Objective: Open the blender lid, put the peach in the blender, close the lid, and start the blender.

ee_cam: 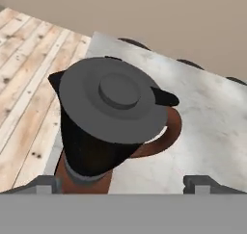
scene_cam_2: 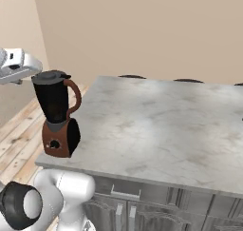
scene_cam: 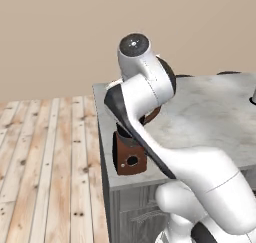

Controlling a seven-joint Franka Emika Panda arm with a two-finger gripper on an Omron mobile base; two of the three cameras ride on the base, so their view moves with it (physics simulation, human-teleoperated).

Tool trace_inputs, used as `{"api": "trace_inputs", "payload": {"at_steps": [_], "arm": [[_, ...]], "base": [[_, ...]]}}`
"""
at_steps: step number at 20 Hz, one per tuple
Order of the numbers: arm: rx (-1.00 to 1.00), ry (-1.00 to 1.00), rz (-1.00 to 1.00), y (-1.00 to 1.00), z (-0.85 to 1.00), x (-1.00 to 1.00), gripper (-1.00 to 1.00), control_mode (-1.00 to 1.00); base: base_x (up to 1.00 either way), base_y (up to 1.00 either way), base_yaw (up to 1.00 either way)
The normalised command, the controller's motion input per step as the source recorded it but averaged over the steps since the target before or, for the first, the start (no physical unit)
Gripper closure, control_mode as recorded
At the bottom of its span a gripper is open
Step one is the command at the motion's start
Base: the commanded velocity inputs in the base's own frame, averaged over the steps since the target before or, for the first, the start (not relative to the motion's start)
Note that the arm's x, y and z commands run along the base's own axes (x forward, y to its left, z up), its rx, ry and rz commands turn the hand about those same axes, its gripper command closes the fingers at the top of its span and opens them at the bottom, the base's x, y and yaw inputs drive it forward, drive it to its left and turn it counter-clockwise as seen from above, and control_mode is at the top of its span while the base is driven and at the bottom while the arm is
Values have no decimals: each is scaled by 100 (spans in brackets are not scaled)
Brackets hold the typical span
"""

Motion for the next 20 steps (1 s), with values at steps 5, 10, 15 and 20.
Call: {"api": "trace_inputs", "payload": {"at_steps": [5, 10, 15, 20], "arm": [[0, -14, -46, 14, -63, -81, -100, -100], [0, -4, -46, 14, -81, -56, -100, -100], [0, 0, -46, 36, -88, -25, -100, -100], [0, -8, -31, 34, -61, 0, -100, -100]], "base": [[0, 0, 0], [0, 0, 0], [0, 0, 0], [0, 0, 0]]}}
